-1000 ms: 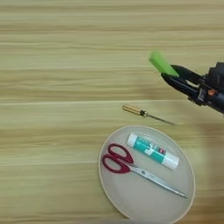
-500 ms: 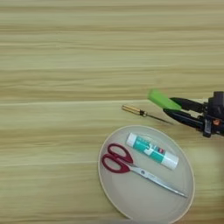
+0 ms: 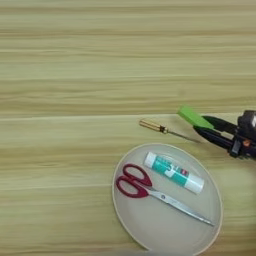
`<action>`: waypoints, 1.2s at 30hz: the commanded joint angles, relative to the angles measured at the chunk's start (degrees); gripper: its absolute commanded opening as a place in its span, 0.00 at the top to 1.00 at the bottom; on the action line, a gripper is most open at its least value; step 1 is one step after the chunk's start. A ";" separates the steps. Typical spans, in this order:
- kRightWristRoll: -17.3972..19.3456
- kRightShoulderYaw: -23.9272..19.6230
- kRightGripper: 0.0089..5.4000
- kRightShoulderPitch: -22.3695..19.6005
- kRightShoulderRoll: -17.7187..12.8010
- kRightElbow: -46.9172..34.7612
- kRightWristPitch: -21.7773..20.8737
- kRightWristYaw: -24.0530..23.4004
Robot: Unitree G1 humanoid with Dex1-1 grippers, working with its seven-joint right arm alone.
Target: Move the objects on the table
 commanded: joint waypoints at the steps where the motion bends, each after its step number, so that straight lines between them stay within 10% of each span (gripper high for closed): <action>1: -4.51 0.62 0.74 -6.35 -3.42 4.73 -3.61 -6.66; 15: -8.73 2.71 0.69 -9.10 -4.03 12.61 -8.03 -9.68; 36: 3.82 -2.25 0.25 -8.82 -2.80 1.32 -0.11 -1.89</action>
